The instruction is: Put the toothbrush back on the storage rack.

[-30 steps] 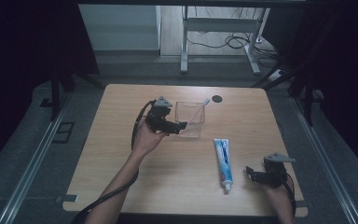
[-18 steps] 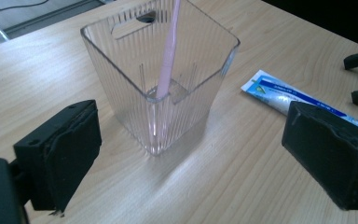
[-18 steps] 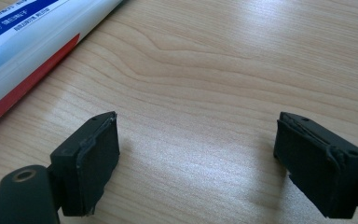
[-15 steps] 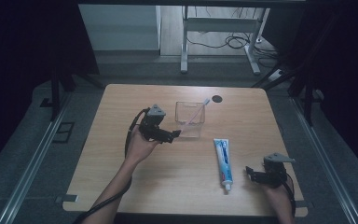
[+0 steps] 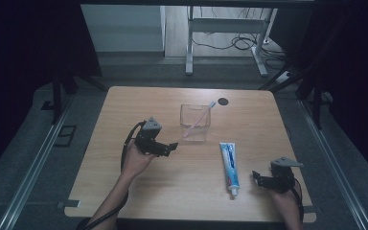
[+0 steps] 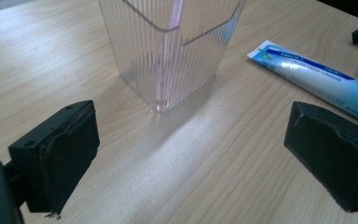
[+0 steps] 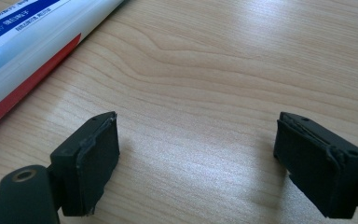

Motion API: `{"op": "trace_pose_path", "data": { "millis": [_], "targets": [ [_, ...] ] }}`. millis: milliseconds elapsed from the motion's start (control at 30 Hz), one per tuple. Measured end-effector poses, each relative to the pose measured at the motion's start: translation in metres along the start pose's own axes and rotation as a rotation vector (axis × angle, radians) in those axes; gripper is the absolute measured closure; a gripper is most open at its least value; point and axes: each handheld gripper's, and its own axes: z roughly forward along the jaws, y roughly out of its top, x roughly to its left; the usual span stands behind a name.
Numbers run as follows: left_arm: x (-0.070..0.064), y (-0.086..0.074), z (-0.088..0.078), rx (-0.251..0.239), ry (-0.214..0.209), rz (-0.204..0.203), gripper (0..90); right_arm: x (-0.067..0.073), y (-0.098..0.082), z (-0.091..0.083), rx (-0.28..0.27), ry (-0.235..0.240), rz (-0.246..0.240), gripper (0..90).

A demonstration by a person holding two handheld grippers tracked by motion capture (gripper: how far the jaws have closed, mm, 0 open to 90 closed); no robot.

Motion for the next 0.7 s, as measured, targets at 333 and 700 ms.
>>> {"op": "trace_pose_path", "data": {
  "millis": [333, 700],
  "targets": [
    [-0.003, -0.026, -0.008, 0.005, 0.021, 0.015, 3.4, 0.000, 0.000, 0.000, 0.000, 0.000, 0.002, 13.9],
    [-0.010, -0.052, -0.016, 0.000, 0.031, 0.012, 3.4, 0.001, 0.000, 0.000, 0.000, -0.002, 0.002, 13.9]
  ]
}}
